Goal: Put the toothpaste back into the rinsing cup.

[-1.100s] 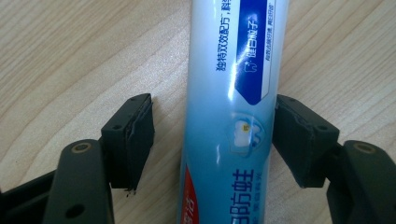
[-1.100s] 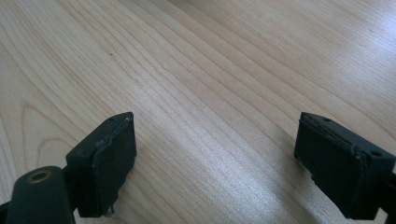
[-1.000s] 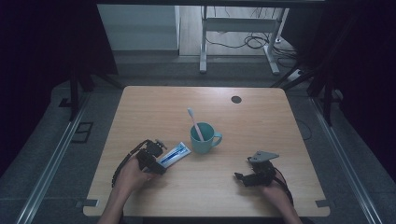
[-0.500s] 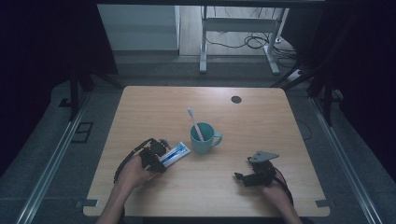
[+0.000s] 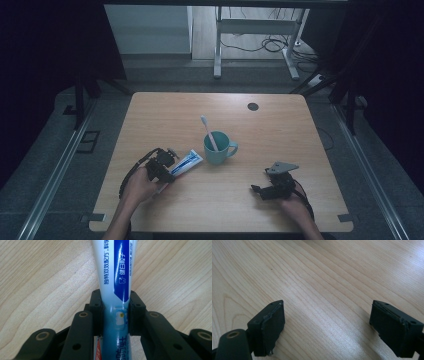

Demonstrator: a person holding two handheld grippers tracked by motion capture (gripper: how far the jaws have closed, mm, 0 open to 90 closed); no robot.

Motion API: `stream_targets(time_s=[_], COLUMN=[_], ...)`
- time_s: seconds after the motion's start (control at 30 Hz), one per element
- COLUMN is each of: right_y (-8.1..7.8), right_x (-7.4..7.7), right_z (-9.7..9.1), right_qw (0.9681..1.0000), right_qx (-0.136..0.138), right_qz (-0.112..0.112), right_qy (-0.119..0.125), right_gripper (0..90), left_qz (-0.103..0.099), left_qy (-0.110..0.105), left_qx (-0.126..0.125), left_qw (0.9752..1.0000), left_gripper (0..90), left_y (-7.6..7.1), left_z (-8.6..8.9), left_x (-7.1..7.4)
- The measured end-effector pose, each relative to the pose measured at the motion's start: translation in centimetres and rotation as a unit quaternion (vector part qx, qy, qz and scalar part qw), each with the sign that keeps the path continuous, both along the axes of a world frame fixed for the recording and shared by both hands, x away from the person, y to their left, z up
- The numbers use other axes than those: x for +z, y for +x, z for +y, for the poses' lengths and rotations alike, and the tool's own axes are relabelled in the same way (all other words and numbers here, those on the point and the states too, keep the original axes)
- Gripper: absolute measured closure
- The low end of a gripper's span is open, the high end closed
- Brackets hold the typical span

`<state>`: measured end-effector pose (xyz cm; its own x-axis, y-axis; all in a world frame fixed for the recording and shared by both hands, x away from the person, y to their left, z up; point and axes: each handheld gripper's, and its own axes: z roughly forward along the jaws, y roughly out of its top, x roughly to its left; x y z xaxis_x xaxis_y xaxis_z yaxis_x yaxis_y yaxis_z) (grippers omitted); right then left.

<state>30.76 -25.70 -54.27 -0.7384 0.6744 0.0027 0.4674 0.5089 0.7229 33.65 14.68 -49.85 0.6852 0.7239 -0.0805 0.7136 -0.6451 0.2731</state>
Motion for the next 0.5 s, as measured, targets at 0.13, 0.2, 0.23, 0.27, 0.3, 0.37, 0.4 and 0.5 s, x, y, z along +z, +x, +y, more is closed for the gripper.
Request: stream_targets(time_s=[0.13, 0.2, 0.23, 0.27, 0.3, 0.37, 0.4, 0.5], right_y=[0.0, 0.0, 0.0, 0.0, 0.0, 0.0, 0.0, 0.0], right_x=[0.0, 0.0, 0.0, 0.0, 0.0, 0.0, 0.0, 0.0], right_z=[0.0, 0.0, 0.0, 0.0, 0.0, 0.0, 0.0, 0.0], right_qw=[1.0000, 1.0000, 1.0000, 1.0000, 1.0000, 1.0000, 1.0000, 1.0000], right_qx=[0.000, 0.000, 0.000, 0.000, 0.000, 0.000, 0.000, 0.000], right_qz=[0.000, 0.000, 0.000, 0.000, 0.000, 0.000, 0.000, 0.000], right_qy=[0.000, 0.000, 0.000, 0.000, 0.000, 0.000, 0.000, 0.000], right_gripper=[12.8, 12.8, 12.8, 12.8, 12.8, 12.8, 12.8, 12.8], left_qz=[-0.005, -0.008, -0.010, -0.012, -0.014, -0.021, -0.027, -0.038], left_qy=[-0.008, -0.012, -0.014, -0.016, -0.018, -0.025, -0.029, -0.041], left_qx=[0.001, 0.000, 0.001, 0.003, 0.003, 0.005, 0.007, 0.010], left_qw=[0.9999, 0.9999, 0.9999, 0.9998, 0.9997, 0.9994, 0.9992, 0.9984], left_gripper=[71.8, 72.0, 72.0, 72.1, 72.2, 72.2, 72.3, 72.4], left_y=[-0.2, -0.2, -0.3, -0.3, -0.4, -0.5, -0.6, -0.9], left_z=[0.2, 0.3, 0.4, 0.5, 0.6, 0.8, 0.9, 1.2], left_x=[0.0, 0.0, 0.0, 0.0, 0.0, 0.0, 0.1, 0.4])
